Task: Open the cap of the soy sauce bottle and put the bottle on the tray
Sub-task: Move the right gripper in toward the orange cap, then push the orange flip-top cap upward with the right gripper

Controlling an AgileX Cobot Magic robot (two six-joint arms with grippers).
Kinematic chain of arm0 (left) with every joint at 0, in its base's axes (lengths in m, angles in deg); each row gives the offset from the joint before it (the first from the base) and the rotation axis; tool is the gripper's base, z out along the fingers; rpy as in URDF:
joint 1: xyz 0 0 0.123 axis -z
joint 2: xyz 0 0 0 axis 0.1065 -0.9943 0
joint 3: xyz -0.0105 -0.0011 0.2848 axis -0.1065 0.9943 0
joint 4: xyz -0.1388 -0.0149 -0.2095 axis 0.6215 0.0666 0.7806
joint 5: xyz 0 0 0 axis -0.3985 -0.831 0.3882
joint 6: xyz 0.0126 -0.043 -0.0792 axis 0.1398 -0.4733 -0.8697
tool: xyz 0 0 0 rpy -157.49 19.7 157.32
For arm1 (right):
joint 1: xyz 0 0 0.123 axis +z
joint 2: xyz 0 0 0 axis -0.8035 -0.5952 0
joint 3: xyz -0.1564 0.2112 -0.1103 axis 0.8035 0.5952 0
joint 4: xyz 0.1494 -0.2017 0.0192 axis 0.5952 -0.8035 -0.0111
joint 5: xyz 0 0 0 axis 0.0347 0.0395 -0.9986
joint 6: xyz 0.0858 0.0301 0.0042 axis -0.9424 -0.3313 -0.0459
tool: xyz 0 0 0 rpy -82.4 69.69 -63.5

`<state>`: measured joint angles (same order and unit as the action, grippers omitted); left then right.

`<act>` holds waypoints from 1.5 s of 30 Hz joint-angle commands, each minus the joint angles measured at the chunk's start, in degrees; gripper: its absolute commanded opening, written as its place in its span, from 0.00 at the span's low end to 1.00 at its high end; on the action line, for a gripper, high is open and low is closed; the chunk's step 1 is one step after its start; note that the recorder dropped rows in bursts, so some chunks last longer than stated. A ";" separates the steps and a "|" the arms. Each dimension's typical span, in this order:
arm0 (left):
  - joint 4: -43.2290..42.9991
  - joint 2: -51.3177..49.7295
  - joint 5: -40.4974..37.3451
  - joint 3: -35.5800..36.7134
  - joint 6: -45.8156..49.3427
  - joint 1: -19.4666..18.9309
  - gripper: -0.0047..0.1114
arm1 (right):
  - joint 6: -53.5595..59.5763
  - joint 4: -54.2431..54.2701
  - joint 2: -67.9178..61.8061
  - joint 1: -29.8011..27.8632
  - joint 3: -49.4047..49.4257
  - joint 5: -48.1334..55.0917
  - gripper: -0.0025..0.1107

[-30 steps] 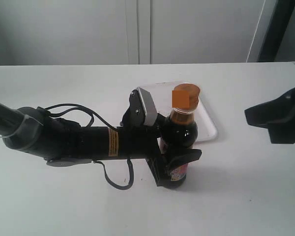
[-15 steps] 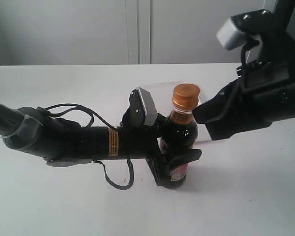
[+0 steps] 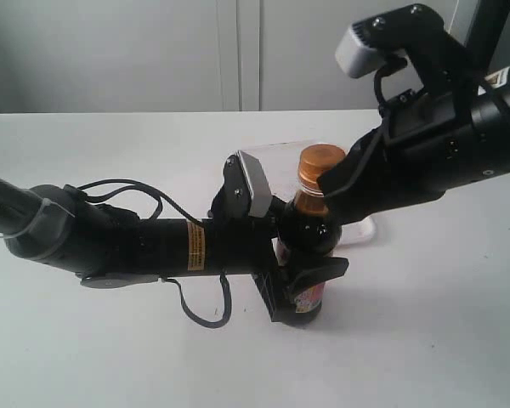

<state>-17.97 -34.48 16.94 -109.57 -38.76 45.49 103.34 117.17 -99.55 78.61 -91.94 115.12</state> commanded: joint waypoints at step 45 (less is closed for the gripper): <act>-1.53 0.20 -0.19 -0.09 0.60 0.74 0.04 | -2.06 2.22 -7.47 0.20 -5.22 -16.81 0.02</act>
<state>-18.13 -34.51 16.40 -109.57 -38.26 45.49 101.43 119.05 -106.89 78.84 -96.57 98.89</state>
